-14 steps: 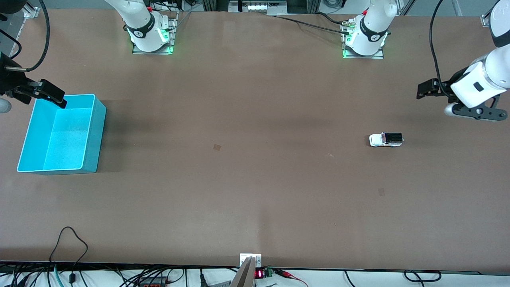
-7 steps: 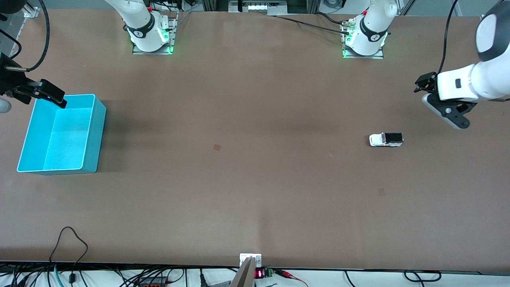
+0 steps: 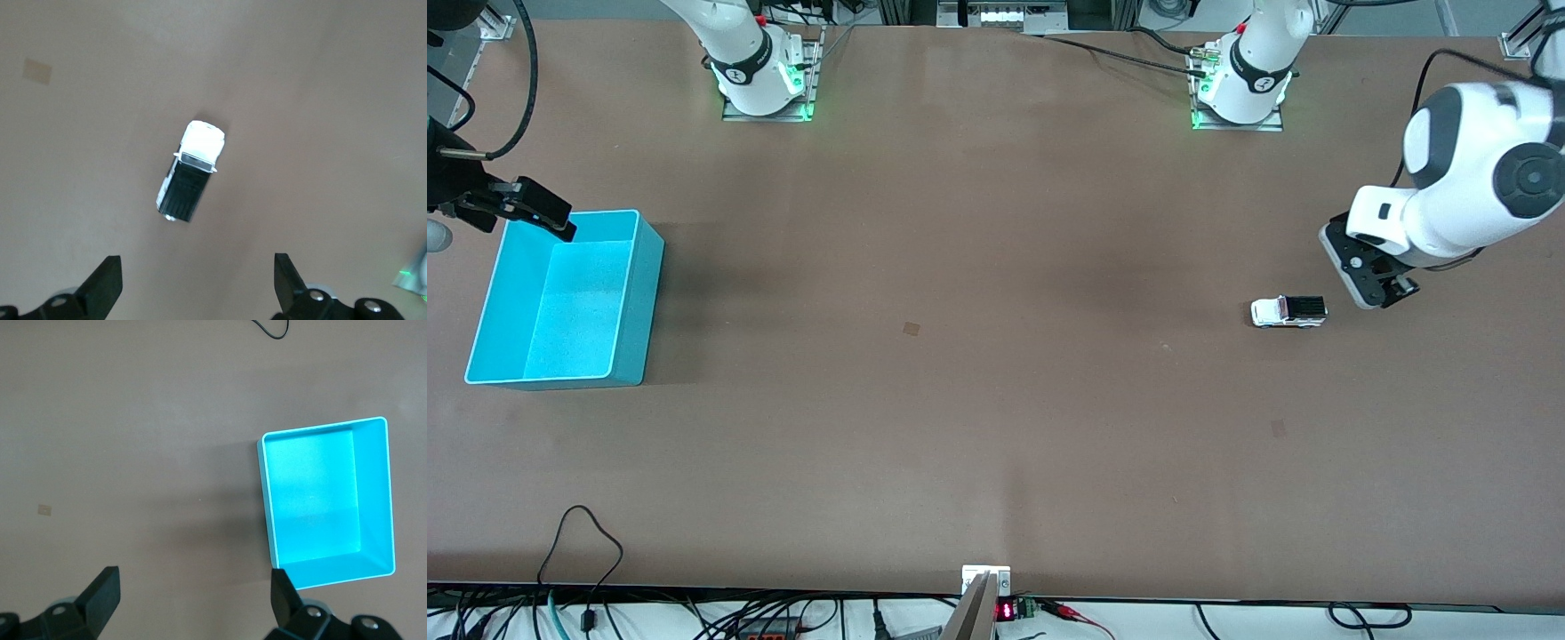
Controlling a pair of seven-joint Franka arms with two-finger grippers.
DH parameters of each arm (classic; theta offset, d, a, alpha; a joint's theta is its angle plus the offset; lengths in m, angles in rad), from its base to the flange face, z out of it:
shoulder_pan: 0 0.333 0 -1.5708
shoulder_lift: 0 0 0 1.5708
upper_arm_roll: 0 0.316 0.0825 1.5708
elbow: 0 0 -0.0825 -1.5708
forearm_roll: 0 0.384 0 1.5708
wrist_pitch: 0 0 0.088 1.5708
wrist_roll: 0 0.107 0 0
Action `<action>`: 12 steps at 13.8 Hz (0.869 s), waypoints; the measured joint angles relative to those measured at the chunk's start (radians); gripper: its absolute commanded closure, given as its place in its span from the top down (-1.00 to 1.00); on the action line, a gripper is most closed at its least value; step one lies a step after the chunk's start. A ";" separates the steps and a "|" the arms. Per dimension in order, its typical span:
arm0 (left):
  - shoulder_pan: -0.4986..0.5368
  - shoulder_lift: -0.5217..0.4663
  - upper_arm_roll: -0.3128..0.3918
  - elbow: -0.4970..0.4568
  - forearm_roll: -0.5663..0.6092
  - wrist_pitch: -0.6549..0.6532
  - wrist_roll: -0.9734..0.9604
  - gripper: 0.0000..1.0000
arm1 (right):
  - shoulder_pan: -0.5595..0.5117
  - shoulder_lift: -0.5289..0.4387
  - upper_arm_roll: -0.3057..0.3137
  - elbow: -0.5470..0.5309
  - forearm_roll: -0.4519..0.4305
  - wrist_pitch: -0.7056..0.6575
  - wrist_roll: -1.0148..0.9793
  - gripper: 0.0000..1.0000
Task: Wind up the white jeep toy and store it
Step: 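Move the left gripper over the white toy jeep, then lower the left gripper and grasp the white jeep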
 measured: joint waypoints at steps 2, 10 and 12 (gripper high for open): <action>0.025 0.022 0.000 -0.081 0.000 0.134 0.101 1.00 | 0.000 0.000 0.000 0.000 0.000 0.000 0.000 1.00; 0.078 0.195 -0.004 -0.121 0.000 0.375 0.320 1.00 | 0.000 0.000 0.000 0.000 0.000 0.000 0.000 1.00; 0.078 0.216 -0.004 -0.125 0.000 0.408 0.336 1.00 | 0.000 0.000 0.000 0.000 0.000 0.000 0.000 1.00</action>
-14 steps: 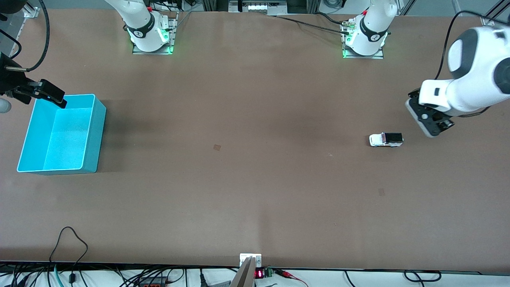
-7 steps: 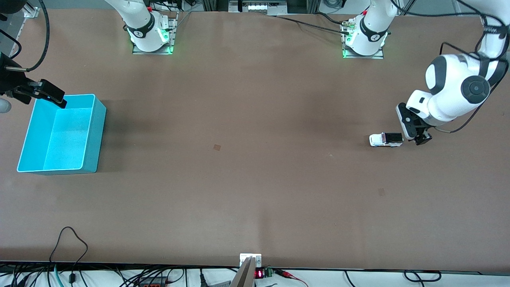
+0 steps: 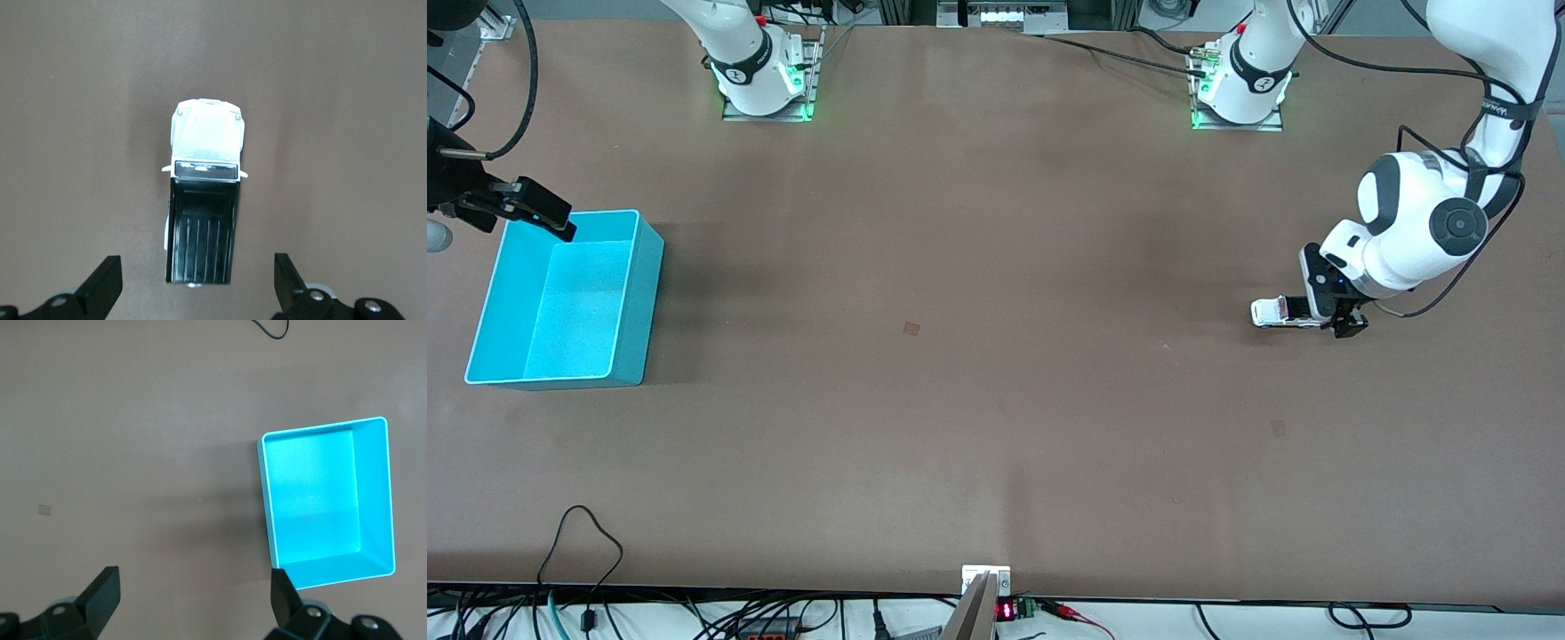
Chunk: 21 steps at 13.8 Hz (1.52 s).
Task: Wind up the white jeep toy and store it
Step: 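Lower the left gripper and grasp the white jeep, then drag the jeep backward along the table with the left gripper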
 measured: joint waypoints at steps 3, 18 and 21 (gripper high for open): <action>0.000 0.021 -0.002 -0.033 0.000 0.078 0.008 1.00 | 0.000 0.000 0.000 0.000 0.000 0.000 0.000 1.00; -0.001 0.031 -0.032 -0.083 0.000 0.173 0.018 -0.71 | 0.000 0.000 0.000 0.000 0.000 0.000 0.000 1.00; -0.001 0.032 -0.032 -0.083 0.000 0.172 0.021 -0.71 | 0.000 0.000 0.000 0.000 0.000 0.000 0.000 1.00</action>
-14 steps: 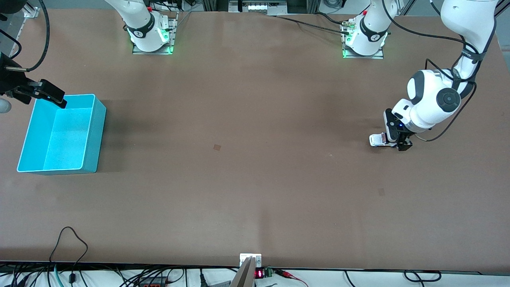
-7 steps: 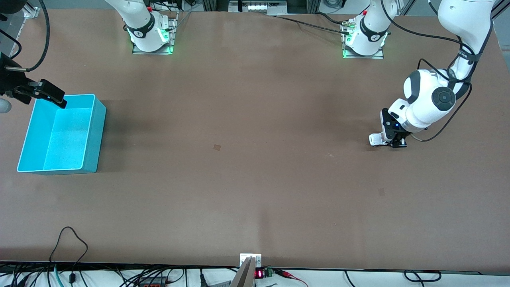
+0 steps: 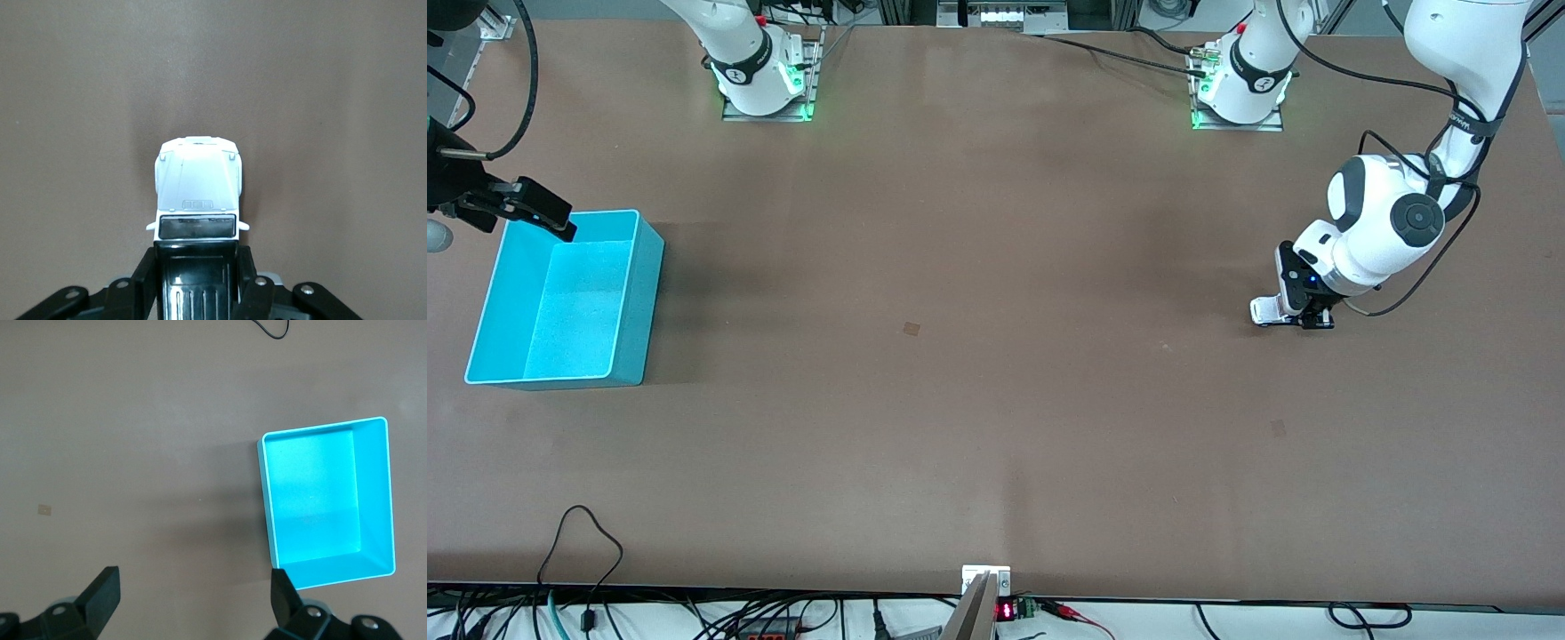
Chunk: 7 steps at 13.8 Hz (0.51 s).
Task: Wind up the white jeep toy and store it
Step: 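Drag the jeep backward along the table with the left gripper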
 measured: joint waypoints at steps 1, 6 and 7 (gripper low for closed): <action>0.002 0.000 0.000 0.000 0.000 0.000 0.000 -0.72 | 0.000 0.000 0.000 0.000 0.000 0.000 0.000 1.00; 0.075 0.009 0.003 0.016 0.000 -0.009 0.086 -0.73 | 0.000 0.000 0.000 0.000 0.000 0.000 0.000 1.00; 0.106 0.014 0.004 0.023 0.000 -0.012 0.123 -0.73 | 0.000 0.000 0.000 0.000 0.000 0.000 0.000 1.00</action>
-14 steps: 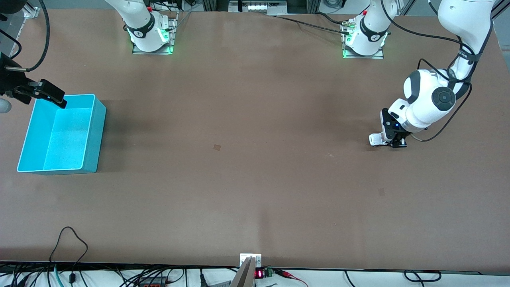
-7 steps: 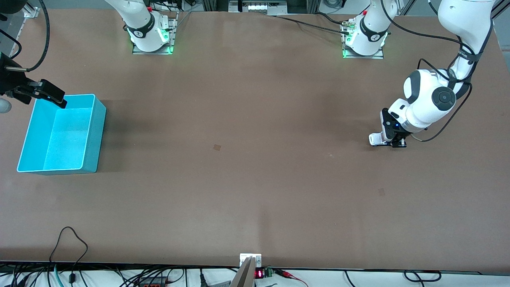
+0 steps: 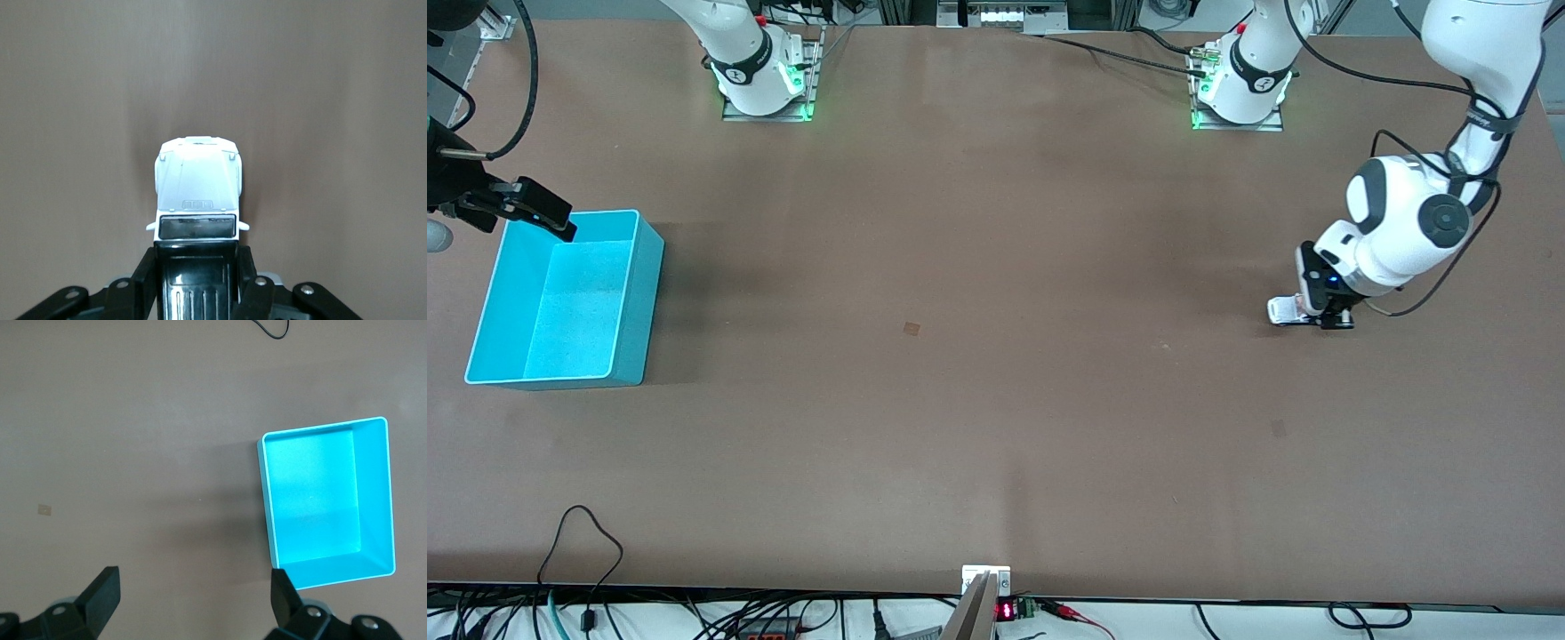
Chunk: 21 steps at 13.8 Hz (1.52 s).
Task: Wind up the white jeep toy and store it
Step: 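Drag the jeep backward along the table with the left gripper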
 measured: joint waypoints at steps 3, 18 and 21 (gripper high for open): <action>0.108 0.026 0.002 0.043 0.000 -0.011 0.136 -0.73 | 0.000 0.000 0.000 0.000 0.000 0.000 0.000 1.00; 0.320 0.107 0.001 0.169 0.000 -0.014 0.371 -0.75 | 0.001 0.000 0.000 0.000 0.000 0.000 0.000 1.00; 0.321 0.109 0.001 0.173 0.000 -0.018 0.385 -0.75 | 0.001 0.001 0.000 0.000 0.000 0.000 0.000 1.00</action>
